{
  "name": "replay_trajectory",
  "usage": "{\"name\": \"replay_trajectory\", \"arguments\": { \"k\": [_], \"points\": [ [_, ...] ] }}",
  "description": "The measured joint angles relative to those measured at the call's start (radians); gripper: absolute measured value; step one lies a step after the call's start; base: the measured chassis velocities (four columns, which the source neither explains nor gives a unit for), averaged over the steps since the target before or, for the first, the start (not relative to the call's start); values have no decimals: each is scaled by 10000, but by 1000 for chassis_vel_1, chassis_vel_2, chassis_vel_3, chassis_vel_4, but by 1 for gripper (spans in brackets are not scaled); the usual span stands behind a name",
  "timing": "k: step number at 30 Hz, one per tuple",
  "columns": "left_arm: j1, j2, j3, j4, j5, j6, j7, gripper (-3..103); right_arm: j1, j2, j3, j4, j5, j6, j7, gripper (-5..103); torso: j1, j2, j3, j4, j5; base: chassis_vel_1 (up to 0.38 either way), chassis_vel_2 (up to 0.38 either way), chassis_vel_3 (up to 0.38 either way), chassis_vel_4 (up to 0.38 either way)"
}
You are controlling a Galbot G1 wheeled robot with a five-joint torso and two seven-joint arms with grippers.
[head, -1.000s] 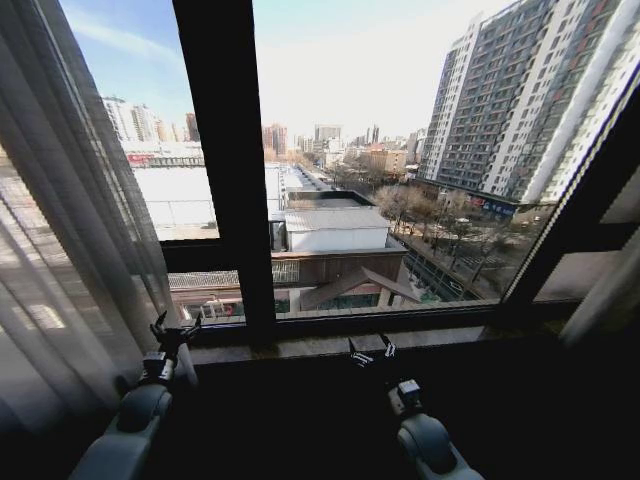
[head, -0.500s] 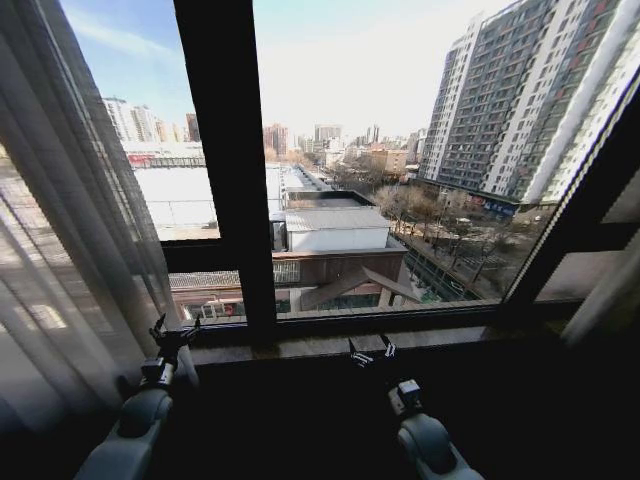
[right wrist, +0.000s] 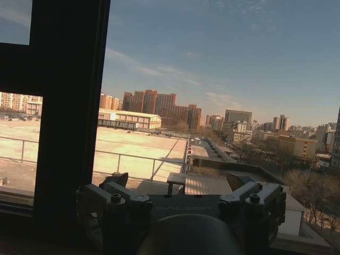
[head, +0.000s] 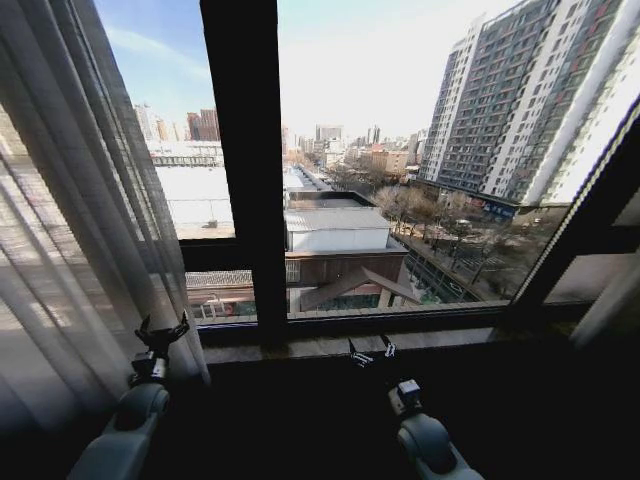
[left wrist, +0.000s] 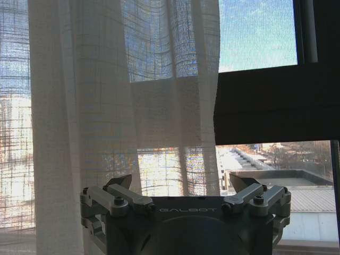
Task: Open the curtains by pulling them apart, changing their state from closed to fully open.
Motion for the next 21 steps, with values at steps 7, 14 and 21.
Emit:
{"name": "replay_trajectory", "arguments": {
  "k": [7,14,21],
  "points": [
    [-578,-86,330,397,-278,2,413,100,0,0,1,1,0,0,0,100,-1,0,0,4,-5,0,0,0,0],
    [-1027,70,355,1058,-321,-57,593,100,0,0,1,1,0,0,0,100,0,0,0,5,-4,0,0,0,0],
    [-1188,207,295,1401,-493,-136,1170,98,0,0,0,0,0,0,0,100,0,0,0,6,-4,0,0,0,0]
  ]
}}
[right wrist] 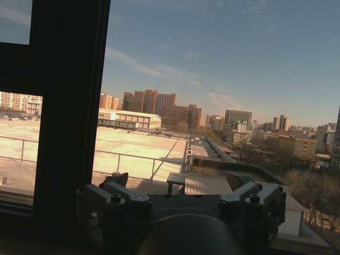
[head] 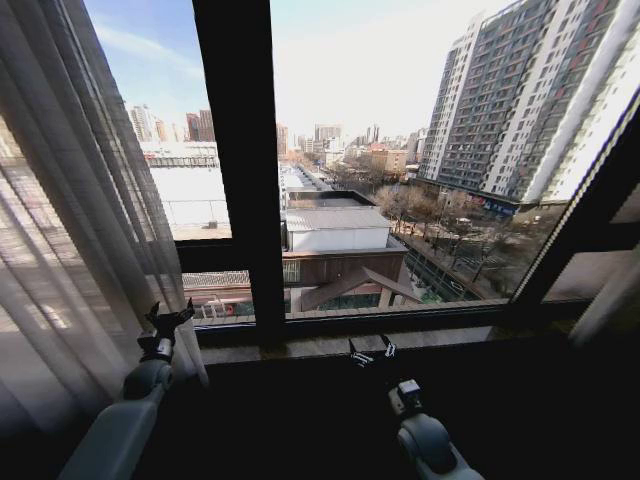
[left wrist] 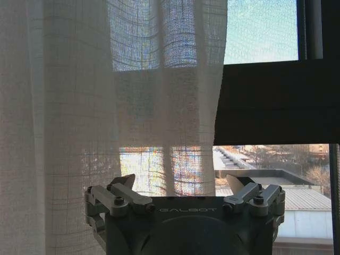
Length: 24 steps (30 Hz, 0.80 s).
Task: Open the curtains by pulling them apart, changing their state from closed to fully open.
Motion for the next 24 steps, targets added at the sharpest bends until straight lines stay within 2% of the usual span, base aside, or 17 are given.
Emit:
{"name": "replay_trajectory", "arguments": {
  "k": [1,2,5,8,9,11,14,17,20,22,24],
  "points": [
    [11,7,-34,42,-19,-66,138,93,0,0,0,0,0,0,0,100,0,0,0,-1,0,0,0,0,0],
    [11,7,-34,42,-19,-66,138,93,0,0,0,0,0,0,0,100,0,0,0,-1,0,0,0,0,0],
    [84,21,-89,96,-43,-298,373,77,0,0,0,0,0,0,0,100,0,0,0,-1,0,0,0,0,0],
    [117,21,-95,104,-43,-411,388,72,0,0,0,0,0,0,0,100,0,0,0,-1,0,0,0,0,0],
    [127,18,-95,112,-42,-484,387,61,0,0,0,0,0,0,0,100,0,0,0,-1,0,0,0,0,0],
    [128,18,-96,113,-43,-502,387,61,0,0,0,0,0,0,0,100,0,0,0,-1,0,0,0,0,0],
    [139,28,-109,113,-56,-561,386,44,0,0,0,0,0,0,0,100,0,0,0,-3,0,0,0,0,0],
    [149,42,-128,112,-62,-571,387,39,0,0,0,0,0,0,0,100,0,0,0,-3,0,0,0,0,0],
    [237,86,-221,87,-63,-572,356,22,0,0,0,0,0,0,0,100,0,0,0,-2,0,0,0,0,0],
    [263,96,-244,76,-63,-572,339,22,0,0,0,0,0,0,0,100,0,0,0,-3,0,0,0,0,0],
    [398,177,-330,17,-64,-572,295,11,0,0,0,0,0,0,0,100,0,0,0,-2,0,0,0,0,0]
  ]
}}
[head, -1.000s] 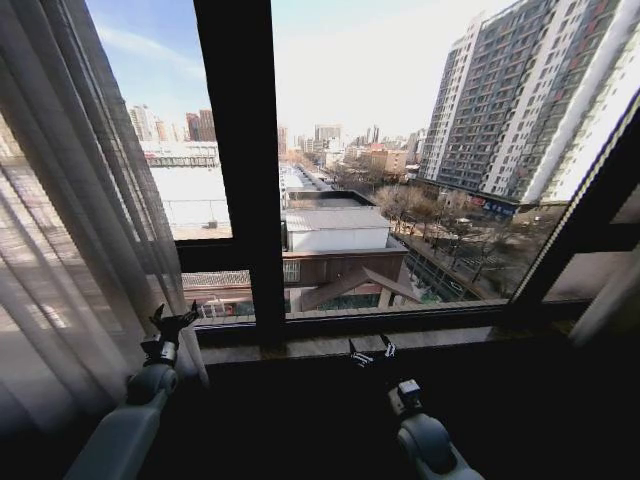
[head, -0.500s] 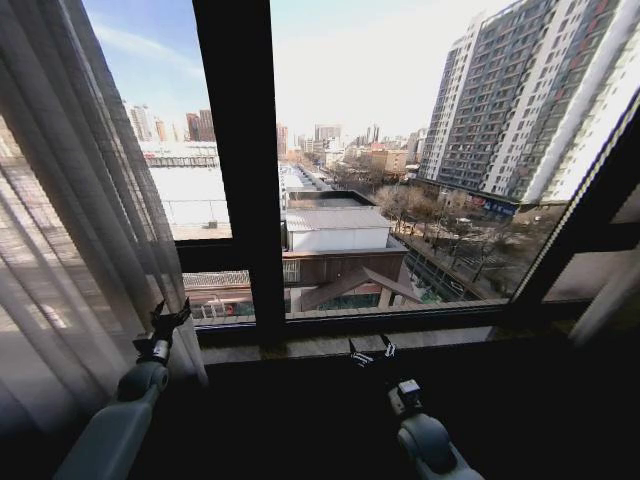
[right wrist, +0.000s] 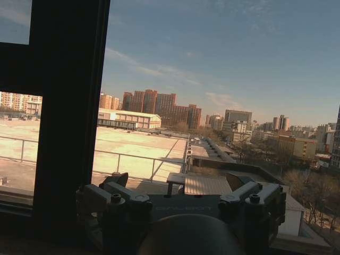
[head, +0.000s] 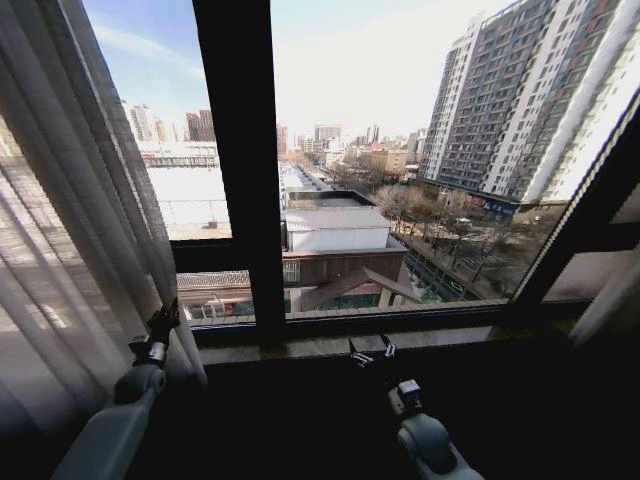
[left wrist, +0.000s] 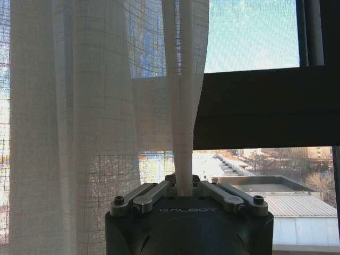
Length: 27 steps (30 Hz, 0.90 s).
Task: Open the curtains by pulling them apart, changing their state from closed to fully open.
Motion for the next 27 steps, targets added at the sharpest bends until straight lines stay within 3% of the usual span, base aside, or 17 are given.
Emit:
{"name": "replay_trajectory", "arguments": {
  "k": [1,5,16,27],
  "points": [
    [45,37,-32,-12,0,0,-7,6,0,-1,0,0,0,0,0,100,0,0,0,0,0,0,0,0,0],
    [160,164,-148,1,-10,-43,-50,0,0,-1,-1,0,0,0,0,100,0,0,0,2,0,0,0,0,0],
    [272,146,-191,43,4,-238,-95,0,0,-1,0,0,0,0,0,100,0,0,0,-1,1,23,27,-28,-24],
    [314,113,-209,64,20,-337,-102,0,0,-1,0,0,0,0,0,100,0,0,0,4,1,195,195,-205,-185]
  ]
}}
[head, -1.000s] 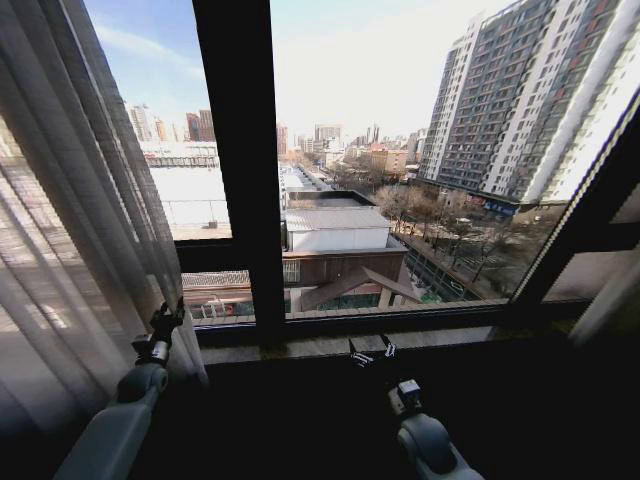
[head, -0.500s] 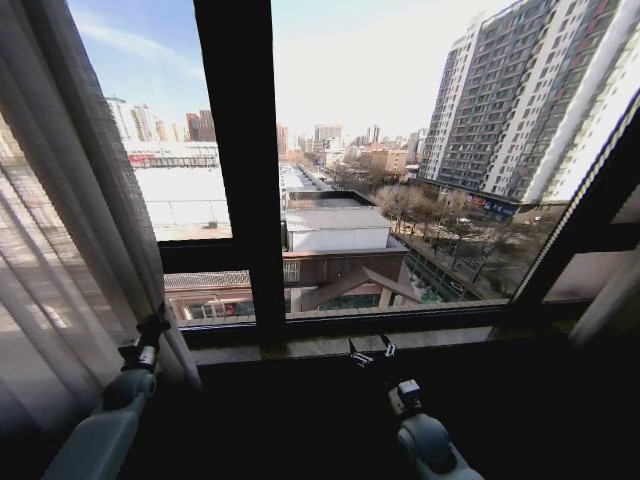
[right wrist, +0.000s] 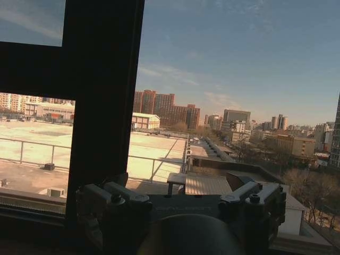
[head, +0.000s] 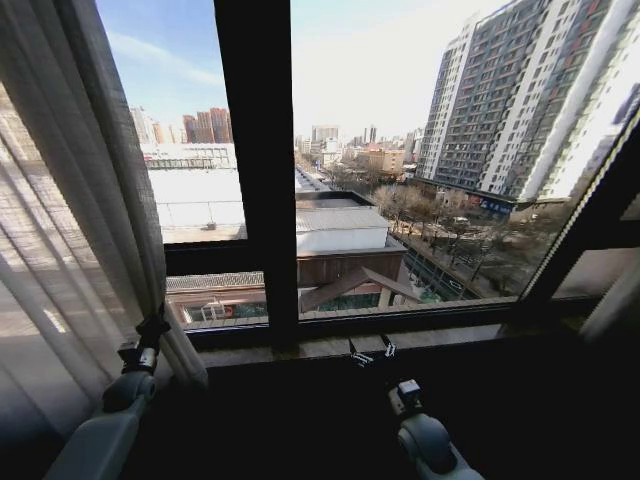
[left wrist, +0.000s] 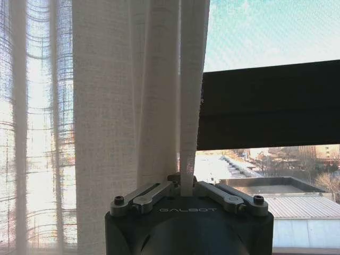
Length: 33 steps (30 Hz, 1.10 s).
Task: Open the curtains by pulling them apart, changing their state from closed to fully open.
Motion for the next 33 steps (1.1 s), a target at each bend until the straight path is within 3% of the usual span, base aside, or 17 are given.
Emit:
{"name": "replay_trajectory", "arguments": {
  "k": [33],
  "points": [
    [245,-202,-84,-150,77,-120,-80,0,0,0,-1,0,0,0,0,100,0,0,0,-4,-1,342,339,-341,-344]
  ]
}}
